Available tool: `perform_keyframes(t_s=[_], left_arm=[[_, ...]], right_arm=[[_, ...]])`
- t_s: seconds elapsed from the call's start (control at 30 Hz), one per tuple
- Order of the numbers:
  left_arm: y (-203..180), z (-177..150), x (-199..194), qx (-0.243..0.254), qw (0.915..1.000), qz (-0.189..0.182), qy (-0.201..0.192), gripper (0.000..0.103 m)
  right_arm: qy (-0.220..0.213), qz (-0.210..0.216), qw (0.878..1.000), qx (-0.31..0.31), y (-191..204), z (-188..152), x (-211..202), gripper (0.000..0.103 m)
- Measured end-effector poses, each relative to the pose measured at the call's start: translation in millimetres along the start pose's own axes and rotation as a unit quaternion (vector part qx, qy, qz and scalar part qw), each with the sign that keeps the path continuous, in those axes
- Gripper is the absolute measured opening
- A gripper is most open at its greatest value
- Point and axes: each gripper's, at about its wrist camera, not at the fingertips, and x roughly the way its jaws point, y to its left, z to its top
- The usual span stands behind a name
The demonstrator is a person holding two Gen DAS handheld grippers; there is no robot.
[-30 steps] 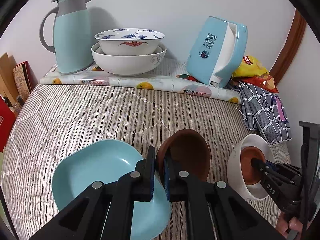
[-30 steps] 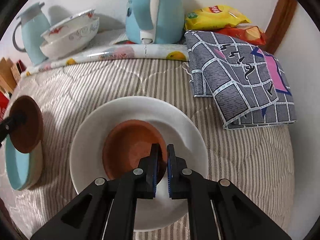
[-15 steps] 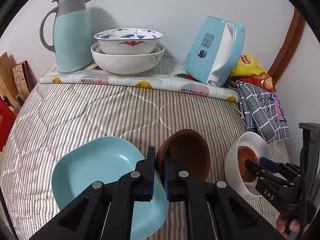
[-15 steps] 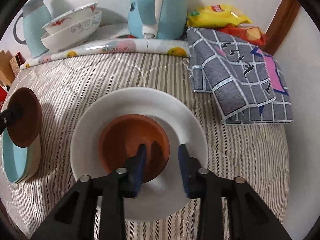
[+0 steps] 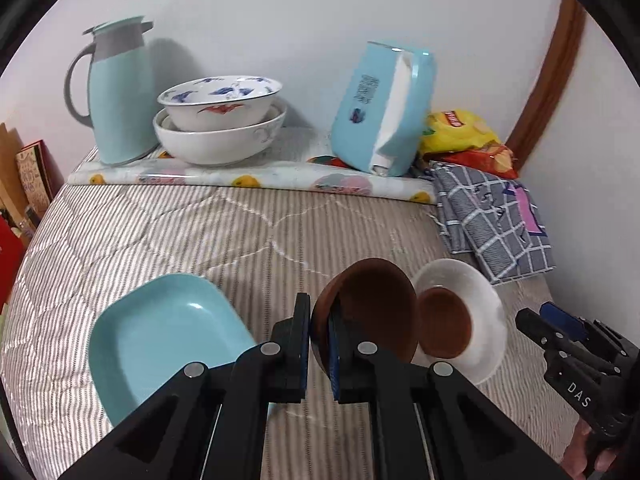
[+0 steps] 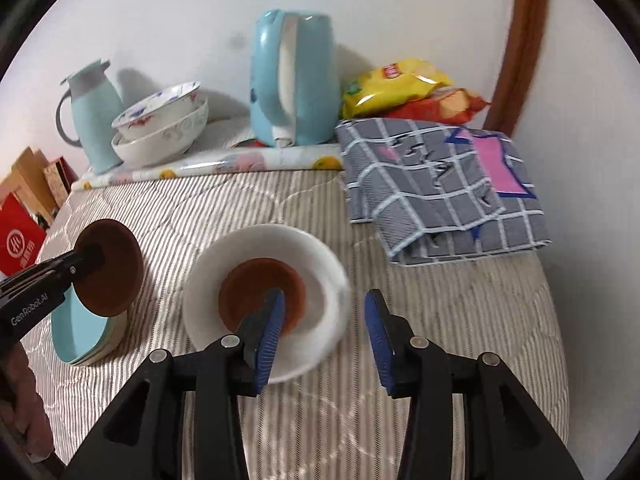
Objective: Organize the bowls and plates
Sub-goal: 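Open the right gripper to release the small brown bowl and withdraw, then lower the larger brown bowl into the white bowl and open the left gripper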
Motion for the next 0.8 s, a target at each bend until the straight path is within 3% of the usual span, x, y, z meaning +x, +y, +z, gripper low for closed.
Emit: perform_keyframes(t_s=[0.47, 0.8], left_arm=[[-59.6, -4.1, 18.6, 0.033, 0.9985, -0.037, 0.022, 0.008], [-77.6, -2.1, 51.0, 0.04, 0.997, -0.043, 0.052, 0.008]], right_arm=[[0.001, -0.019, 0.998, 0.064, -67.0, -31.9, -14.5, 0.042], [0.008, -0.017, 0.995, 0.095, -92.6, -43.4, -4.7, 0.042]])
